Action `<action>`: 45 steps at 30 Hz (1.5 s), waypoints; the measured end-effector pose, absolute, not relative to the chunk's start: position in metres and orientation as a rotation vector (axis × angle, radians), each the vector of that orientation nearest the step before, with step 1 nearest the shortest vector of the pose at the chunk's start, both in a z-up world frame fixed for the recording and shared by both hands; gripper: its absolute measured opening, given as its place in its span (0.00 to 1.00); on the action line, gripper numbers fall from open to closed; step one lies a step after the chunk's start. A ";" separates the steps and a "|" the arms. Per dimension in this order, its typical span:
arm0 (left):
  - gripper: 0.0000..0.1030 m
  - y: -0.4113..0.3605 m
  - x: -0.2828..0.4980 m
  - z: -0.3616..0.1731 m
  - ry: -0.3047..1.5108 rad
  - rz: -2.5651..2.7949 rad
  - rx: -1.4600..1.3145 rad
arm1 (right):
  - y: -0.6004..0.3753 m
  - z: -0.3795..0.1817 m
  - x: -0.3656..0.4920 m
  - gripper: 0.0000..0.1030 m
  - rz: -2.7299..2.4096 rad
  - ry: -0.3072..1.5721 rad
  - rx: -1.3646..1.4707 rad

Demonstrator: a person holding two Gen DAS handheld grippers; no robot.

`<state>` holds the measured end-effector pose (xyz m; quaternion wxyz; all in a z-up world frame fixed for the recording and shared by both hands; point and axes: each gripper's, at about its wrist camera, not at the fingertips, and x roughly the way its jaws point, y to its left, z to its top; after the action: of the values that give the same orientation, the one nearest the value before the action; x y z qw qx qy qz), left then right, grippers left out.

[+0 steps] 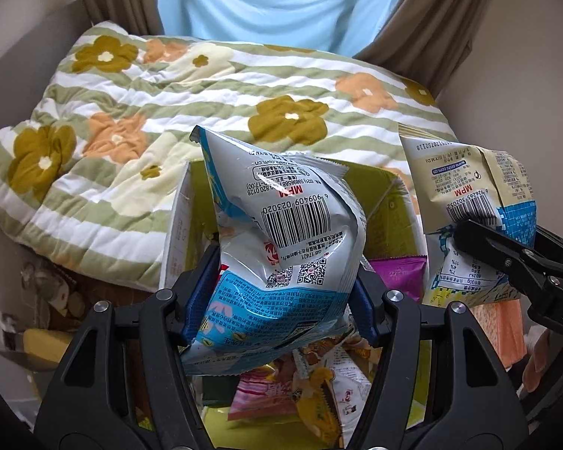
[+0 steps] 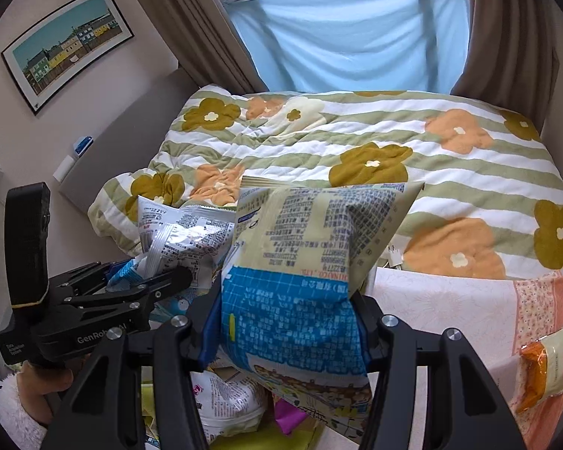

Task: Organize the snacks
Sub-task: 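Carry both bags over the box and open both tools to drop them, then move both tools to the white pouch and orange-cream bag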

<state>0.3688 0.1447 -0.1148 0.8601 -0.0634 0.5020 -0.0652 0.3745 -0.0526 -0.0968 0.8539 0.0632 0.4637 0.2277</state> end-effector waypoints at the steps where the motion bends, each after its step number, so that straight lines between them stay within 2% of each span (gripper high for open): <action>1: 0.60 0.146 0.372 -0.118 1.063 -0.152 -0.131 | -0.049 -0.099 0.376 0.50 0.469 0.982 0.134; 2: 0.70 0.147 0.373 -0.119 1.068 -0.158 -0.127 | -0.047 -0.101 0.377 0.50 0.461 0.986 0.135; 3: 0.90 0.148 0.374 -0.121 1.069 -0.156 -0.115 | -0.045 -0.101 0.378 0.50 0.455 0.990 0.136; 4: 0.99 0.150 0.374 -0.120 1.064 -0.147 -0.100 | -0.044 -0.102 0.379 0.50 0.449 0.996 0.135; 26: 1.00 0.164 0.343 -0.111 1.022 -0.068 -0.155 | -0.022 -0.132 0.415 0.51 0.473 1.075 0.017; 27: 1.00 0.165 0.342 -0.110 1.020 -0.065 -0.155 | -0.022 -0.132 0.415 0.55 0.470 1.069 0.015; 29: 1.00 0.165 0.340 -0.110 1.016 -0.059 -0.152 | -0.023 -0.131 0.415 0.76 0.458 1.057 0.028; 30: 1.00 0.166 0.340 -0.109 1.014 -0.057 -0.152 | -0.024 -0.130 0.414 0.92 0.458 1.049 0.040; 31: 1.00 0.166 0.339 -0.109 1.013 -0.056 -0.153 | -0.025 -0.130 0.413 0.95 0.460 1.041 0.049; 45: 1.00 0.168 0.317 -0.101 0.995 -0.072 -0.142 | -0.028 -0.114 0.381 0.95 0.453 0.993 0.048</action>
<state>0.3175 0.1678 -0.1014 0.8758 -0.0679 0.4766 -0.0343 0.3810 -0.0284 -0.1140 0.8545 0.0228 0.4721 0.2155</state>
